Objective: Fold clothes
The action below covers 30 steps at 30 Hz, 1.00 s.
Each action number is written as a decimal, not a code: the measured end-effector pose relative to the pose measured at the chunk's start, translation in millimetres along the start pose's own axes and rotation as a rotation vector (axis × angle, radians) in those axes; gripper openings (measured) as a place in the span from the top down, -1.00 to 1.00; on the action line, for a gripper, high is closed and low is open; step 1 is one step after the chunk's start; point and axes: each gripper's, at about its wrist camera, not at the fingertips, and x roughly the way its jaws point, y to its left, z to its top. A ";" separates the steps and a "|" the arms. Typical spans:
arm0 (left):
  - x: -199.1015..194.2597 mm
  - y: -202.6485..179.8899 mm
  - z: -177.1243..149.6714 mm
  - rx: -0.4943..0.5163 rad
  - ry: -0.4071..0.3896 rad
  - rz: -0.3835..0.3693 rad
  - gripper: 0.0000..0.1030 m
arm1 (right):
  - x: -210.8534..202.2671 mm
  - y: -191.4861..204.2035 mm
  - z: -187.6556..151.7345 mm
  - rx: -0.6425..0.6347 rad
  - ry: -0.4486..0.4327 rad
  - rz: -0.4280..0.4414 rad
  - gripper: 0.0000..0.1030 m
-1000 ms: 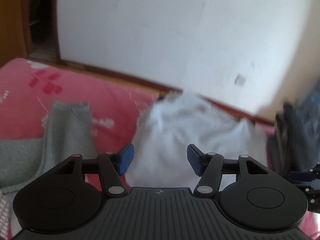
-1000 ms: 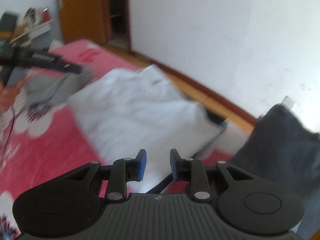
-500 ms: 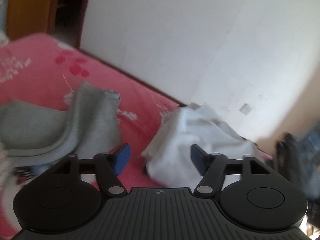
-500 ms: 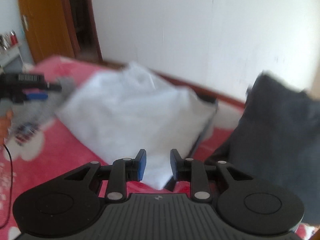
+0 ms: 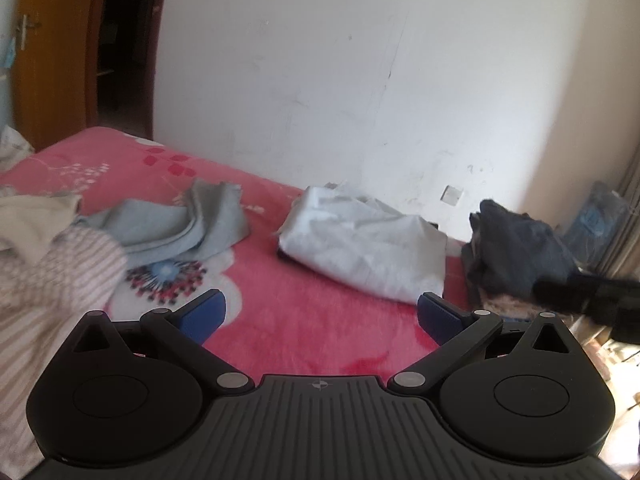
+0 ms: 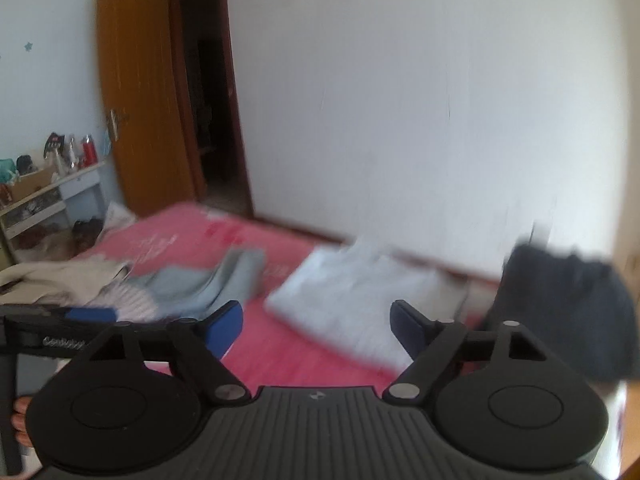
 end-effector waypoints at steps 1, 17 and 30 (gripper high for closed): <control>-5.3 -1.5 -2.3 0.005 0.018 0.022 -1.00 | -4.8 4.6 -7.5 0.037 0.039 -0.007 -0.71; -84.2 -12.9 -35.7 0.016 0.090 0.044 -1.00 | -73.3 35.9 -75.8 0.246 0.203 -0.249 -0.99; -104.8 -26.0 -41.8 0.030 0.105 0.022 -1.00 | -114.4 48.6 -74.2 0.185 0.145 -0.387 -1.00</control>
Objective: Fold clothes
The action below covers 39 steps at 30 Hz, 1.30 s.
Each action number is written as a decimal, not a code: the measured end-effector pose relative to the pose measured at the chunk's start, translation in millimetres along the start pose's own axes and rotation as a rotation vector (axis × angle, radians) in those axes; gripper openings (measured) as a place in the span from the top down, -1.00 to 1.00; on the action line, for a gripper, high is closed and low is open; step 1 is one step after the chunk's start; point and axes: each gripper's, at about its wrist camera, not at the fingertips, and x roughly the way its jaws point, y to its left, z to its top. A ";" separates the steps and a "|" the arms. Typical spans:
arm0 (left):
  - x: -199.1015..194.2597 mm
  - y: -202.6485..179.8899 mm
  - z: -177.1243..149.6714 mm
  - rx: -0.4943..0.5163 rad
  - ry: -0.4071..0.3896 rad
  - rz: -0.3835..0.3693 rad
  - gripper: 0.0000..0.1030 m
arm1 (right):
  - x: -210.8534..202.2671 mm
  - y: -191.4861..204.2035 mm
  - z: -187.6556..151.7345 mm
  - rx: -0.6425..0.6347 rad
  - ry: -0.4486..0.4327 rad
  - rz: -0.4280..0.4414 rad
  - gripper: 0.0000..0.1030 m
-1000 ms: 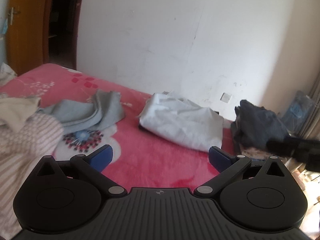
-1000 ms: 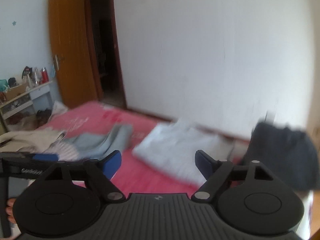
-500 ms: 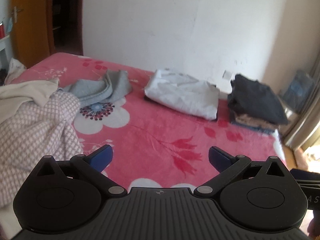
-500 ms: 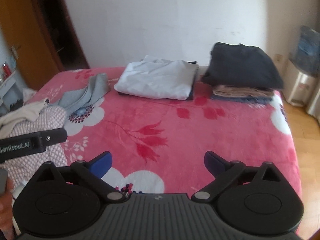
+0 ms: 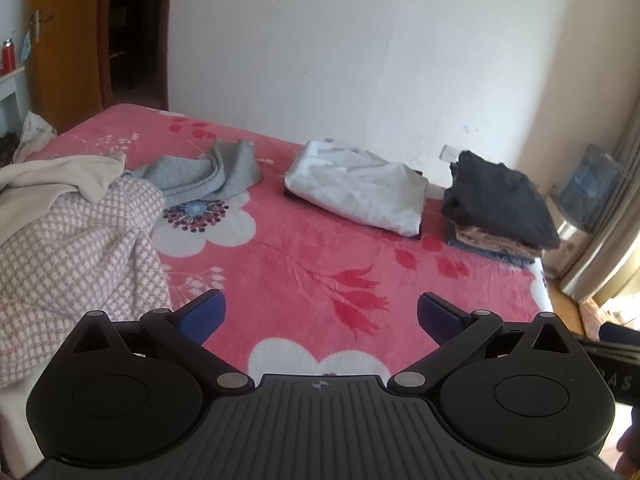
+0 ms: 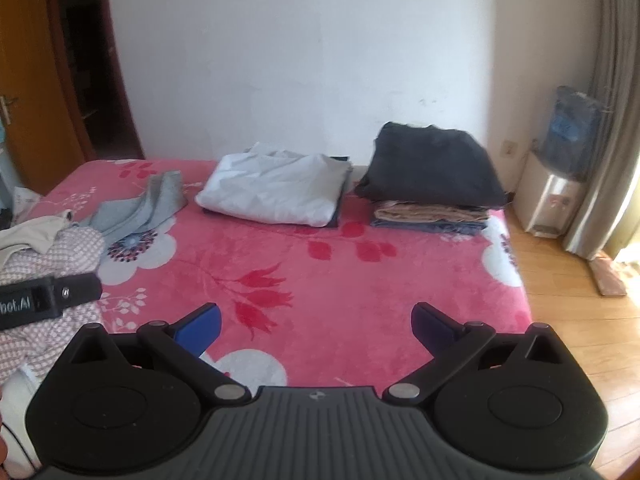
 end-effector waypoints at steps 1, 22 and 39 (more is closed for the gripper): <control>1.2 -1.9 -0.1 0.011 0.010 -0.010 -1.00 | -0.6 -0.7 -0.1 0.009 0.000 -0.010 -1.00; 6.1 -46.3 4.3 0.101 0.007 0.140 -1.00 | 1.9 -22.4 -2.2 0.107 0.051 -0.131 -1.00; 4.7 -51.8 3.0 0.102 0.008 0.143 -1.00 | 1.7 -12.8 -4.3 0.045 0.047 -0.145 -1.00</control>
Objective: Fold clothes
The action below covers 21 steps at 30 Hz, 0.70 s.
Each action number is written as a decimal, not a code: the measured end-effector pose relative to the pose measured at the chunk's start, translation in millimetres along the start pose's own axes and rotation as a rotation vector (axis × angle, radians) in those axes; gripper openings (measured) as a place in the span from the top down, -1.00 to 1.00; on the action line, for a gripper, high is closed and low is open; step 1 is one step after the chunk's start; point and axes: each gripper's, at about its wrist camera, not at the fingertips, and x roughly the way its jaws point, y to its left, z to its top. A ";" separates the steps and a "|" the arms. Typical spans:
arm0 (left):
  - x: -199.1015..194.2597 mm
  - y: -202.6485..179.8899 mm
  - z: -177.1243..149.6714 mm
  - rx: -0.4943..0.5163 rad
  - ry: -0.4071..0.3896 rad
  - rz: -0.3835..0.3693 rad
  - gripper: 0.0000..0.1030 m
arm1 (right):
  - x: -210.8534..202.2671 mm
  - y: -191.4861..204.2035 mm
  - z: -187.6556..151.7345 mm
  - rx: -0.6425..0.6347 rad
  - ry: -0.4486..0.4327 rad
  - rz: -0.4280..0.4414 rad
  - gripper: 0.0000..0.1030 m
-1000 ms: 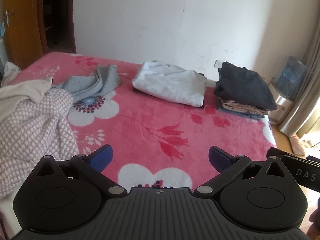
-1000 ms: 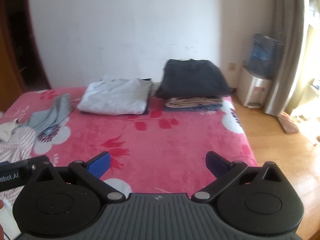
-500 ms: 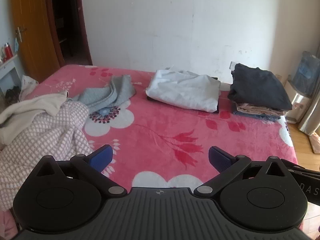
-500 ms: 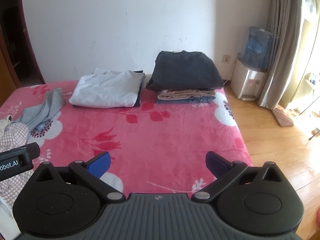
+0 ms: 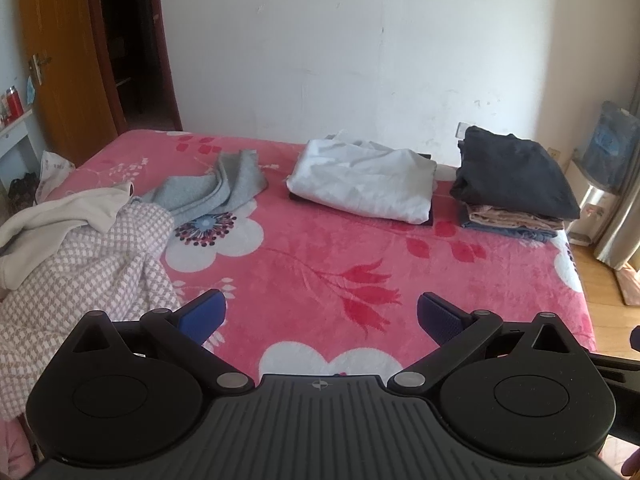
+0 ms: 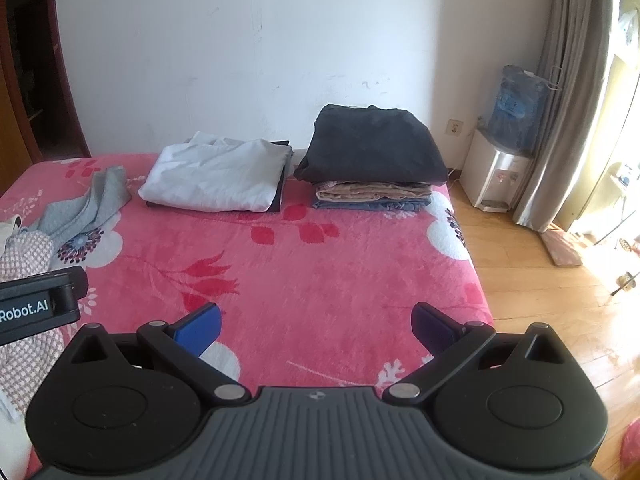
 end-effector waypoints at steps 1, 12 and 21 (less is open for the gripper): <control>0.5 0.8 -0.3 -0.003 0.002 0.000 -1.00 | 0.0 1.1 -0.2 -0.003 0.000 0.001 -1.00; 3.8 7.5 -2.7 -0.030 0.010 0.010 -1.00 | 0.3 7.0 -1.1 -0.010 0.003 -0.004 -1.00; 1.7 4.5 -2.8 -0.014 -0.001 0.019 -1.00 | -0.5 5.3 -2.0 -0.004 -0.003 -0.007 -1.00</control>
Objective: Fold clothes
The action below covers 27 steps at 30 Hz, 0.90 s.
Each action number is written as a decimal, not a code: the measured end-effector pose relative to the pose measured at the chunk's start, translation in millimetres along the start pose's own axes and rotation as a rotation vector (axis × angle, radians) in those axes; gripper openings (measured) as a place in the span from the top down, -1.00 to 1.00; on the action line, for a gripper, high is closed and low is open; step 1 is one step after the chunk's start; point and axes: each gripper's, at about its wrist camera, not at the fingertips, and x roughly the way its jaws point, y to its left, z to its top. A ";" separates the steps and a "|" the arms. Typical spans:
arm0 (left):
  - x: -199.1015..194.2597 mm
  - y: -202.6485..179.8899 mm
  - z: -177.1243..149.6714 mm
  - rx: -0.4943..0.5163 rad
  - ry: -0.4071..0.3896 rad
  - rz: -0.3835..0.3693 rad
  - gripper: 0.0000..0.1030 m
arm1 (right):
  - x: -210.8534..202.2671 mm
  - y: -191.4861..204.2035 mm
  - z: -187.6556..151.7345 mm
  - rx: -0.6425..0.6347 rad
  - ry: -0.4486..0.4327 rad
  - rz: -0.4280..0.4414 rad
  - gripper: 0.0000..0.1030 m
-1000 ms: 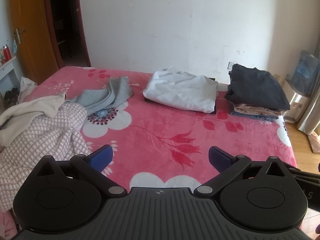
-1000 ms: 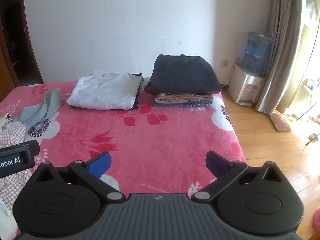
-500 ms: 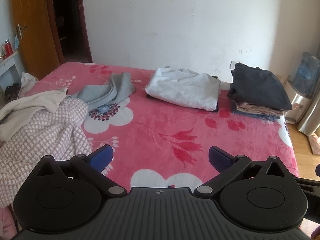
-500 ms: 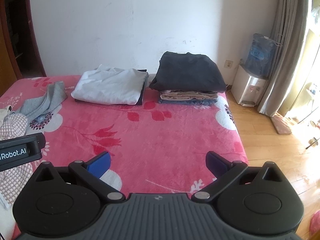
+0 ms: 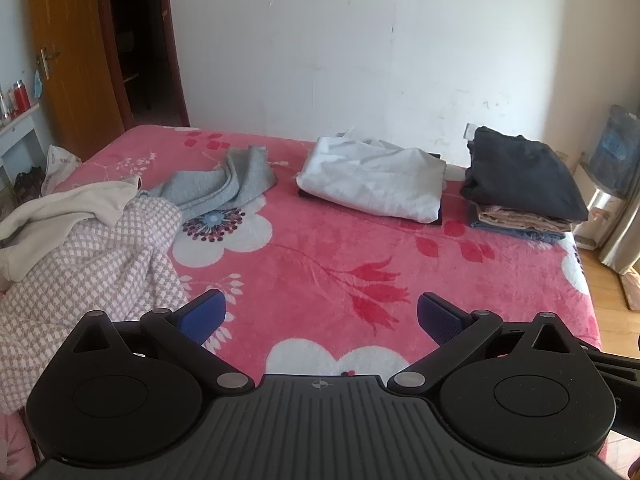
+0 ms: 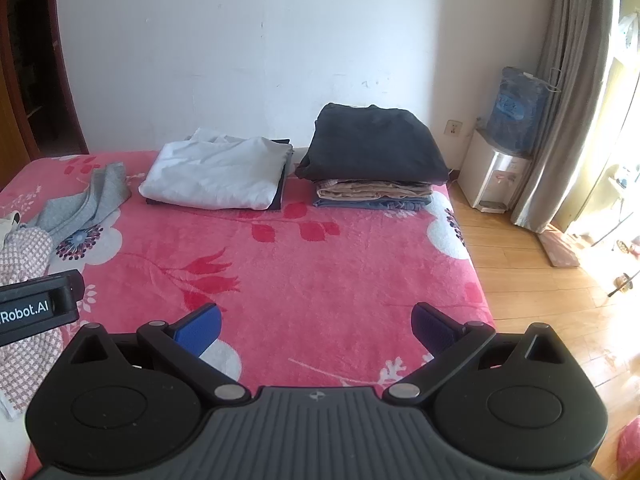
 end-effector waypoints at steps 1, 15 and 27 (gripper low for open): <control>-0.1 -0.3 0.1 0.001 0.000 0.000 -1.00 | 0.3 0.0 0.1 0.000 0.000 0.000 -1.00; 1.2 -1.5 -0.3 0.009 0.002 0.000 -1.00 | 1.1 -1.0 -0.5 0.002 0.001 -0.011 -1.00; 4.2 -2.0 -1.0 0.012 0.008 0.000 -1.00 | 2.3 0.9 -1.7 -0.003 0.005 -0.014 -1.00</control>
